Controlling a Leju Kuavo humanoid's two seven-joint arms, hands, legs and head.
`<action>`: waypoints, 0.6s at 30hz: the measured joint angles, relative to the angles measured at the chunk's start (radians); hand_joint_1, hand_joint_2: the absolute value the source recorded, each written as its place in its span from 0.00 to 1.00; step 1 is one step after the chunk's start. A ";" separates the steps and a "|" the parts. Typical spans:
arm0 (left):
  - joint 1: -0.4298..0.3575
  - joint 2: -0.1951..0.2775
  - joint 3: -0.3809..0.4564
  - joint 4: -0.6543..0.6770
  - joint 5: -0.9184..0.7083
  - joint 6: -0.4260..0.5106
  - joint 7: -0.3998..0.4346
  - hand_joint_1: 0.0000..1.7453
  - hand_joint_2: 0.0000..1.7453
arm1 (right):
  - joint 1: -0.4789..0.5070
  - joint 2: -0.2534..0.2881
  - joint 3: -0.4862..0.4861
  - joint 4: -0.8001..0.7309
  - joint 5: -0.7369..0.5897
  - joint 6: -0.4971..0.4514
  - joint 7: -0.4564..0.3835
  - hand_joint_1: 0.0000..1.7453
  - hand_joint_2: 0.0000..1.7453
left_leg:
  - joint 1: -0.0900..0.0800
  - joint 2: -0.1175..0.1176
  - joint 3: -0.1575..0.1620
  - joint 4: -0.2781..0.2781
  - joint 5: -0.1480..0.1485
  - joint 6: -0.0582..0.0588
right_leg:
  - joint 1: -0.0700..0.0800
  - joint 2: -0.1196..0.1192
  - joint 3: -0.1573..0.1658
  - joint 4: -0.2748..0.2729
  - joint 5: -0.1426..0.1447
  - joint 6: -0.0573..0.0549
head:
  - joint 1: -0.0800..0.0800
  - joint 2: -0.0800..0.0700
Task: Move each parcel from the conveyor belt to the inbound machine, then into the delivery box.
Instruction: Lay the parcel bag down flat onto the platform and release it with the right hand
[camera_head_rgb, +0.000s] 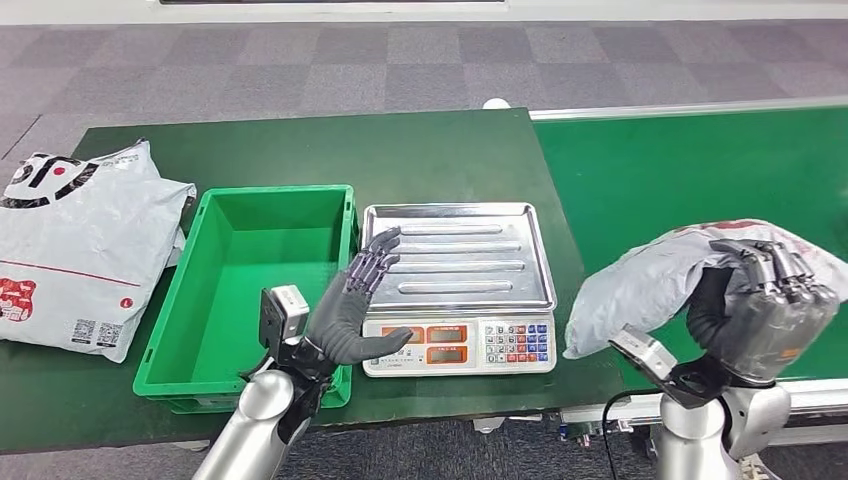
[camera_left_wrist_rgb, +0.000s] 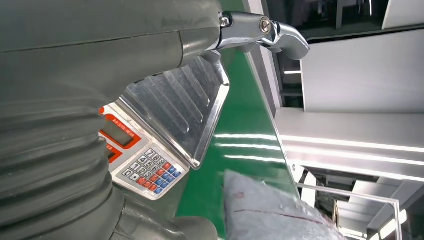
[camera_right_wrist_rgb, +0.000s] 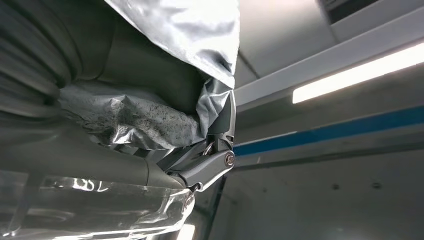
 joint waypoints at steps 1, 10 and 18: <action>-0.002 -0.001 0.000 0.003 -0.001 -0.004 0.000 0.00 1.00 | 0.003 0.001 0.011 -0.002 -0.002 0.000 0.000 1.00 1.00 | 0.000 0.000 0.000 0.000 0.000 0.000 | 0.000 0.000 0.000 0.000 0.000 0.000 | 0.000 0.000; -0.013 -0.002 0.000 0.021 0.008 0.006 -0.019 0.00 1.00 | -0.037 -0.011 0.086 0.061 0.042 0.001 0.002 1.00 1.00 | 0.000 0.001 -0.001 0.000 0.000 0.000 | 0.000 0.001 0.000 0.000 0.000 0.000 | 0.000 0.000; -0.012 -0.002 0.000 0.021 0.073 0.011 -0.081 0.00 1.00 | -0.362 -0.127 0.319 0.427 0.215 0.092 0.176 1.00 1.00 | 0.000 0.000 -0.003 0.000 0.007 -0.001 | 0.000 0.002 -0.003 0.001 0.006 0.000 | 0.000 0.000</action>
